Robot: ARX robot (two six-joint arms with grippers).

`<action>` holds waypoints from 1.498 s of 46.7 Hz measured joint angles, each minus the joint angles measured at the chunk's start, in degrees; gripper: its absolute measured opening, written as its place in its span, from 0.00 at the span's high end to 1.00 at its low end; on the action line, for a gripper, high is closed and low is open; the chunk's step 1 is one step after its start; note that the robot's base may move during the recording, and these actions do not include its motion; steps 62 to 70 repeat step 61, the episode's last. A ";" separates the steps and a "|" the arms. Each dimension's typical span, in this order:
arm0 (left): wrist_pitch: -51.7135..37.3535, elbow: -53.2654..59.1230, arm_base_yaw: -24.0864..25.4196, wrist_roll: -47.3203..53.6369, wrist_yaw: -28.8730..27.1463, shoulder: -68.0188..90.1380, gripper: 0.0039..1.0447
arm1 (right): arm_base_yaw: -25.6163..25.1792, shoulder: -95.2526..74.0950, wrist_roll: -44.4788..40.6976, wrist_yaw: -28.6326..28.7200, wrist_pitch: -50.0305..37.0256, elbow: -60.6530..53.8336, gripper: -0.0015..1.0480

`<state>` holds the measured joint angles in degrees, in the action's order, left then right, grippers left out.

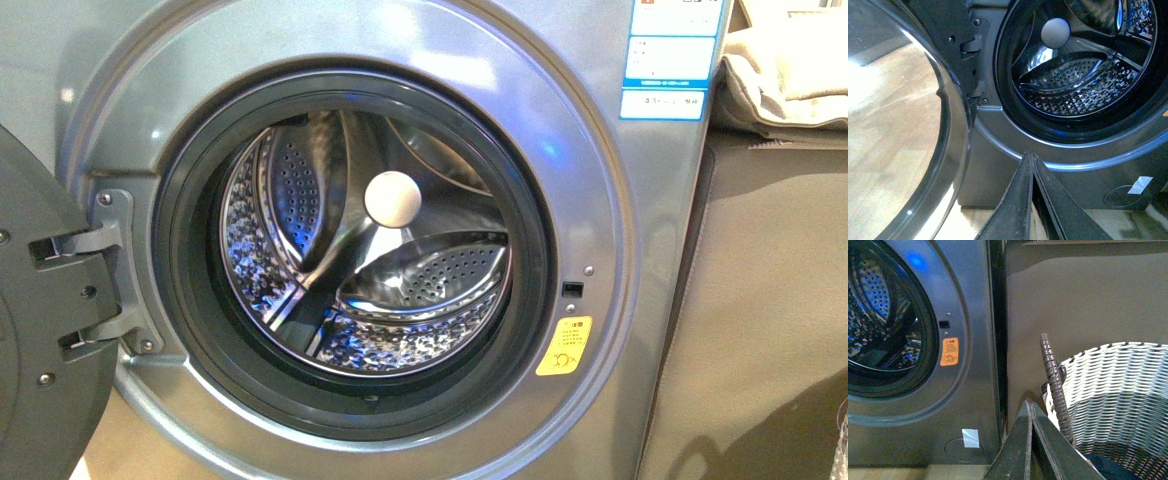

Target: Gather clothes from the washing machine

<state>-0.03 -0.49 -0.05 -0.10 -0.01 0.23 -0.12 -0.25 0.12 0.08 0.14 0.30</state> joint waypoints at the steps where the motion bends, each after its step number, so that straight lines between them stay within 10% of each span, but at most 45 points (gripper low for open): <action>1: 0.00 0.00 0.00 0.00 0.02 0.00 0.97 | 0.00 0.00 0.00 0.00 0.00 0.00 0.98; 7: 0.00 0.00 0.00 -0.02 0.02 0.00 0.85 | 0.00 0.00 -0.07 0.00 0.00 0.00 0.95; 31: 0.00 -0.02 0.00 0.02 0.00 0.00 0.04 | 0.00 0.00 -0.09 0.00 0.00 0.00 0.16; 70: 0.00 0.00 0.00 0.00 0.02 0.00 0.06 | 0.00 0.00 -0.07 0.00 0.00 0.00 0.07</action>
